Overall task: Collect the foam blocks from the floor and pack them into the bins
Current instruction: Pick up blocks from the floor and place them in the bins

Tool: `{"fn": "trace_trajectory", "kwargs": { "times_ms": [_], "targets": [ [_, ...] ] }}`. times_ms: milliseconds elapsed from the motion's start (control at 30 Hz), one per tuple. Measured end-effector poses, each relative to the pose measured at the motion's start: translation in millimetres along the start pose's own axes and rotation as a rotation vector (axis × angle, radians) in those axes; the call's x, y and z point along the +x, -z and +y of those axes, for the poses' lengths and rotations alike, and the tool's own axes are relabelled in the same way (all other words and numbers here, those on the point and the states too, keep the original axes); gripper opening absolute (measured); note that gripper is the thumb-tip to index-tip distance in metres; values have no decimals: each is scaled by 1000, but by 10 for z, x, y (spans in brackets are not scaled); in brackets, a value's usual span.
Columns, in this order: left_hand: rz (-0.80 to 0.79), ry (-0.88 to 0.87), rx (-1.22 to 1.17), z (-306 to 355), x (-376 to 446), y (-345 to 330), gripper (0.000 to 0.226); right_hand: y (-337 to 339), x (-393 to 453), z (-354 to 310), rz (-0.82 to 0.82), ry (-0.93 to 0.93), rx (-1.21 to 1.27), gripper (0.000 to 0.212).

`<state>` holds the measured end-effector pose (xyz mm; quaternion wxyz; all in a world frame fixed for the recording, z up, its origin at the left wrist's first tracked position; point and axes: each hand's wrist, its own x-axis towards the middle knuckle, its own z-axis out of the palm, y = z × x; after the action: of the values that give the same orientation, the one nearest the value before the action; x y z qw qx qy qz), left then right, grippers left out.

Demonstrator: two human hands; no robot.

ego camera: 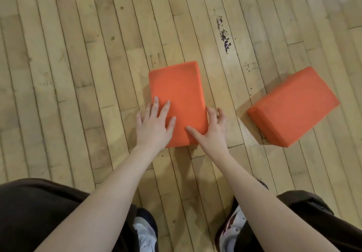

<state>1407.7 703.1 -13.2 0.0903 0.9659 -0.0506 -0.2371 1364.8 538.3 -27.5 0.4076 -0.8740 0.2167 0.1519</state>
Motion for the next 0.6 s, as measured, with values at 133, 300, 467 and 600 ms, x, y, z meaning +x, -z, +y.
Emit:
{"fn": "trace_trajectory", "kwargs": {
  "times_ms": [133, 300, 467, 600],
  "targets": [
    [-22, 32, 40, -34, -57, 114, 54, -15, -74, -121, -35, 5, 205, 83],
    [135, -145, -44, 160, -40, 538, 56, 313, 61, -367, 119, 212, 37, 62],
    [235, -376, 35, 332, 149, 1030, 58, 831, 105, -469, 173, 442, -209, 60],
    [171, -608, 300, 510, 276, 1179, 61, 1163, -8, -411, 181, 503, -193, 55]
  ]
}}
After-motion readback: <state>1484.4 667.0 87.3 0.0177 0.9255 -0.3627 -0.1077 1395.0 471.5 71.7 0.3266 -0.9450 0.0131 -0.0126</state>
